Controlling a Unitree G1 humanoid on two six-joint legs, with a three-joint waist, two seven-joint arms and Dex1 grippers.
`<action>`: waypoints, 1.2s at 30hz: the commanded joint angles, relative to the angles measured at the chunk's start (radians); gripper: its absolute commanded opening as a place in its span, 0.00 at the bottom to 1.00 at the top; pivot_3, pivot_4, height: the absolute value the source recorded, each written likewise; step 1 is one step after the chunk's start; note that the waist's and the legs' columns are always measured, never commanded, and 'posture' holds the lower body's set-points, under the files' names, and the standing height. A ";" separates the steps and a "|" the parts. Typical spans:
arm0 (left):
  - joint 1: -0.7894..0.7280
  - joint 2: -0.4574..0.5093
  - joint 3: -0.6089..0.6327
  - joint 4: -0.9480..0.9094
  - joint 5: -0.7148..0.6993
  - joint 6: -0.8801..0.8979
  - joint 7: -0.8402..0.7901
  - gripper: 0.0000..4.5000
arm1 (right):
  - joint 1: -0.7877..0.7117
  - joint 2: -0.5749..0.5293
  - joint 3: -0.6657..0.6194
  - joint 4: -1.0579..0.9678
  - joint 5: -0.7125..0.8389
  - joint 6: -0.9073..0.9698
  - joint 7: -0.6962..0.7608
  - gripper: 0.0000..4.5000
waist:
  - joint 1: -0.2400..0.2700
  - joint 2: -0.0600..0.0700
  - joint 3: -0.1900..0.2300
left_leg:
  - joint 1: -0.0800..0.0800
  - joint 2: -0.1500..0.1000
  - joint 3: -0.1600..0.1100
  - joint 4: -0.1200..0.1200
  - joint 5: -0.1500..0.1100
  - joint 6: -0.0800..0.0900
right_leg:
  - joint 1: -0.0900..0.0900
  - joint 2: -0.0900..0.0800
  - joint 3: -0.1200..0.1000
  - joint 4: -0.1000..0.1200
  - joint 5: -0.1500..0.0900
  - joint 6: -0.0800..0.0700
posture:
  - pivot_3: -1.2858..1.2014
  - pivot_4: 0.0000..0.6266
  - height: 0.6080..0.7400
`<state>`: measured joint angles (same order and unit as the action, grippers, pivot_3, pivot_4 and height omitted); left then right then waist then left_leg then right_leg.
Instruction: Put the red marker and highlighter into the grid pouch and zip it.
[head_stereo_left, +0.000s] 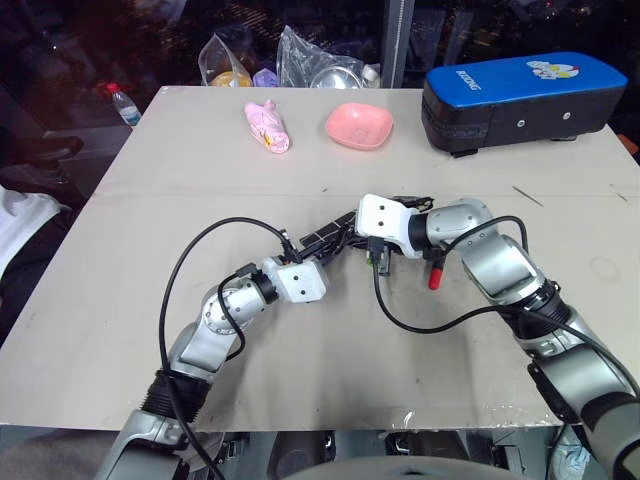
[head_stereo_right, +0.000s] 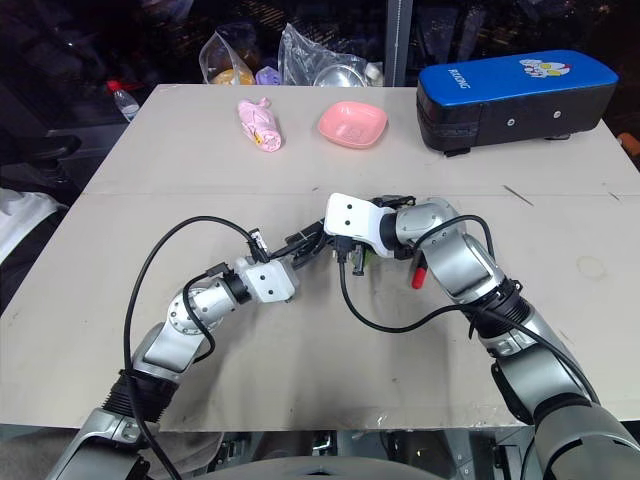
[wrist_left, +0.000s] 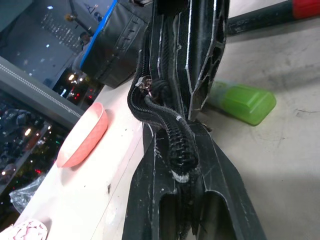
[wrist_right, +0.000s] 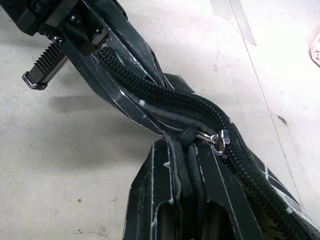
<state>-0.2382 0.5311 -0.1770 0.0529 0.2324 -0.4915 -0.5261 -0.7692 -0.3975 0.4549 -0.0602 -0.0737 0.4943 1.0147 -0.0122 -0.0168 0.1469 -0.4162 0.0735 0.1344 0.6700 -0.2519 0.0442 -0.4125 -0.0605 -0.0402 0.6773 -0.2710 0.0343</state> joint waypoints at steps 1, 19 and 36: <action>-0.017 0.003 -0.012 -0.009 -0.014 -0.040 -0.010 0.00 | -0.017 0.004 0.015 -0.064 0.021 -0.016 0.030 0.00 | 0.000 0.000 0.000 | 0.000 0.000 0.000 0.000 0.000 0.000 | 0.000 0.000 0.000 0.000 0.000 0.000 | 0.52 0.24 1.00; -0.030 -0.023 -0.024 0.010 -0.020 -0.042 -0.012 0.00 | 0.014 -0.034 0.047 -0.064 -0.033 -0.062 0.010 0.13 | 0.000 0.000 0.000 | 0.000 0.000 0.000 0.000 0.000 0.000 | 0.000 0.000 0.000 0.000 0.000 0.000 | 0.52 0.24 1.00; -0.053 -0.040 -0.008 0.031 -0.040 -0.028 -0.001 0.00 | 0.310 -0.142 -0.400 -0.400 0.368 0.361 -0.090 0.41 | 0.002 0.000 0.000 | 0.000 0.000 -0.002 0.000 -0.001 0.002 | 0.000 -0.001 -0.001 0.000 0.000 0.000 | 0.52 0.24 1.00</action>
<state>-0.2796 0.4957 -0.1975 0.1027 0.2128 -0.5083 -0.5387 -0.4575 -0.5603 0.1138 -0.4516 0.2670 0.8377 0.9880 -0.0105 -0.0172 0.1470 -0.4165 0.0736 0.1323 0.6700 -0.2533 0.0465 -0.4121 -0.0611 -0.0408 0.6777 -0.2709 0.0342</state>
